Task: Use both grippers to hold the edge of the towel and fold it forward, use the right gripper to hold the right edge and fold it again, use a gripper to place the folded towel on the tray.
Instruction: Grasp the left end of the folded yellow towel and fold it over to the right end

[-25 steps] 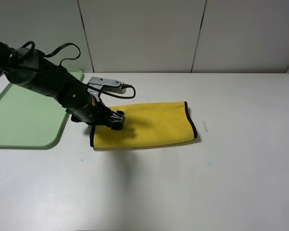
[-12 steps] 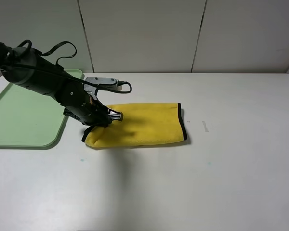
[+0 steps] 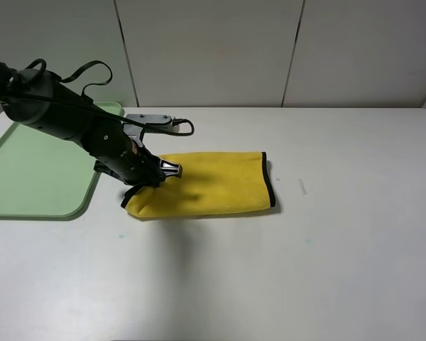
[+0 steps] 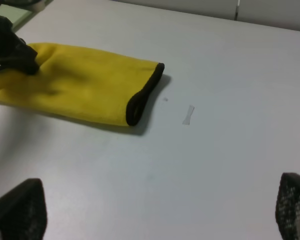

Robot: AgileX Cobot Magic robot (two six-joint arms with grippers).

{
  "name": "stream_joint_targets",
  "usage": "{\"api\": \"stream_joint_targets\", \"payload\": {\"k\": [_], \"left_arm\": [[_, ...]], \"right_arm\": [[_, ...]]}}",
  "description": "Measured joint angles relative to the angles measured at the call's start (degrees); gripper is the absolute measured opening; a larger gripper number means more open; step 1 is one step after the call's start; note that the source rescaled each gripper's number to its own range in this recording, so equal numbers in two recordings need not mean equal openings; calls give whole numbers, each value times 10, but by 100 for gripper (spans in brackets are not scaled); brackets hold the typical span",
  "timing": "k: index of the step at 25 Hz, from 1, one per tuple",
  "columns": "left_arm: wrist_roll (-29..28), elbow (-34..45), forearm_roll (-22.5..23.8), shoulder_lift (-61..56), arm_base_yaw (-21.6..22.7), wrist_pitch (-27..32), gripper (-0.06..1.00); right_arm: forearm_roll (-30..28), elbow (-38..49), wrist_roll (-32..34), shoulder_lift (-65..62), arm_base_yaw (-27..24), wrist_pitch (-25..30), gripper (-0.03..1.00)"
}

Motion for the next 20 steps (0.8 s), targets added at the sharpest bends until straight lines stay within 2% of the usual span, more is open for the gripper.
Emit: {"api": "stream_joint_targets", "payload": {"k": [2,5,11,15,20], "left_arm": [[0,-8,9,-12,-1,53,12],[0,-35,32,-38,-1,172,12],[6,-135,72,-81,-15,354,12],[23,-198,76,-82,-40,410,12],[26,-234,76,-82,-85,406,12]], "right_arm": [[0,0,0,0,0,0,100],[0,0,0,0,0,0,100],[0,0,0,0,0,0,100],[0,0,0,0,0,0,100],[0,0,0,0,0,0,100]]}}
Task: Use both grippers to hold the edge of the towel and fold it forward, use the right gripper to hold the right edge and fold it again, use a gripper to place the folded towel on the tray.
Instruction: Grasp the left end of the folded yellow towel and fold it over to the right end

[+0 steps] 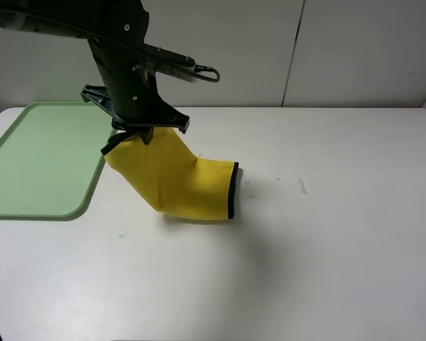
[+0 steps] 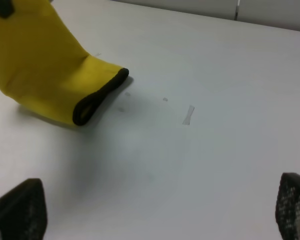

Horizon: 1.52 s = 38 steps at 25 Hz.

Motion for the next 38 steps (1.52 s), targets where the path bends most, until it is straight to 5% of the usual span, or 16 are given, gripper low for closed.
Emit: {"api": "stream_joint_targets", "payload": {"k": [14,30,33,38], "left_arm": [[0,-27,-25,86,-112,-74,12],[-2,-34,-29,150,-117,-193,12],[-1,-34,-28,150,-117,-195,28],[25,-35,-22,150,-117,-205,88]], "right_arm": [[0,0,0,0,0,0,100],[1,0,0,0,0,0,100],[1,0,0,0,0,0,100],[1,0,0,0,0,0,100]]}}
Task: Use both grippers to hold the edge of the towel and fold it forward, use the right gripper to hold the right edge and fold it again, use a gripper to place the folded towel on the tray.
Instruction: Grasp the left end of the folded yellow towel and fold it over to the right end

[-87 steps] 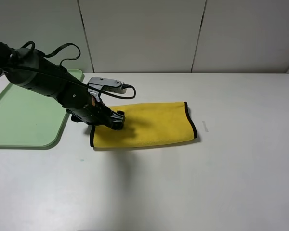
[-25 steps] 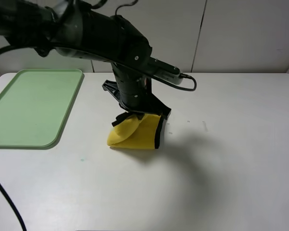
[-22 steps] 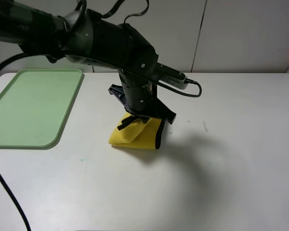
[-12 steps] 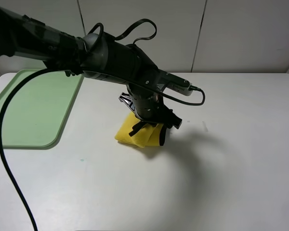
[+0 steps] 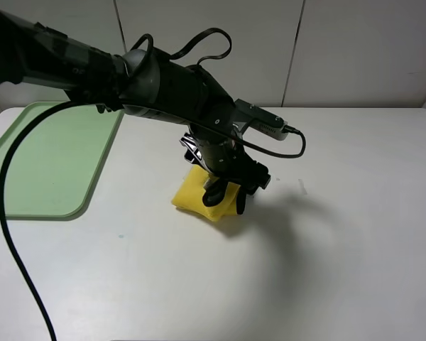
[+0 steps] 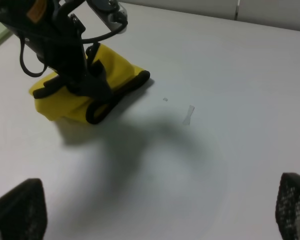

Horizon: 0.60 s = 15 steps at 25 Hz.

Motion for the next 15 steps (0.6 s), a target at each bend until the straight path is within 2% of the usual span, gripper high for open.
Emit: {"api": "stream_joint_targets", "payload": {"k": [4,11,15], "left_arm": [[3,-1,2,-4,0,-17,98],[4,-1,4,-35,0,-30,100],[4,-1,4,-76,0,0,100]], "right_arm": [[0,0,0,0,0,0,100],[0,0,0,0,0,0,100],[0,0,0,0,0,0,100]]}}
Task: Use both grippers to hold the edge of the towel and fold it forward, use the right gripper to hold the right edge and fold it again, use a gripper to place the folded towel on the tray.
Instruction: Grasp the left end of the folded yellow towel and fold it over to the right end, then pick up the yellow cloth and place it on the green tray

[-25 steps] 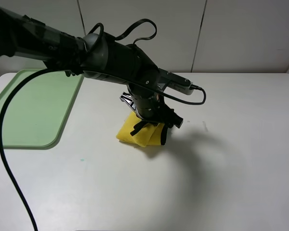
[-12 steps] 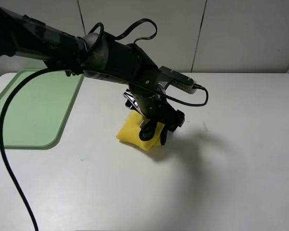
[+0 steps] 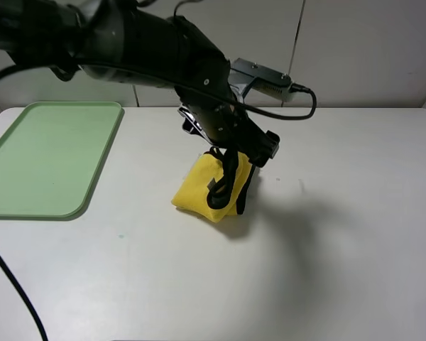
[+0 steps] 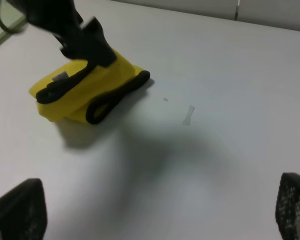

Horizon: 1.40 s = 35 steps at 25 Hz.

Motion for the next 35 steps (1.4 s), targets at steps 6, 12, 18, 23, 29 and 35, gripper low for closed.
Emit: {"api": "stream_joint_targets", "payload": {"k": [6,12,18,23,29,35], "left_arm": [[-20,0,21,-72,3,123,100],[-73,0,69,-86,17,242,100],[-81,0,70,-34,26,236,100],[-81,0,57,21,26,213,100],[-81,0,45,54,27,205,100],[-81,0,45,71,28,159,100]], "right_arm": [[0,0,0,0,0,0,100],[0,0,0,0,0,0,100],[0,0,0,0,0,0,100],[0,0,0,0,0,0,100],[0,0,0,0,0,0,100],[0,0,0,0,0,0,100]]}}
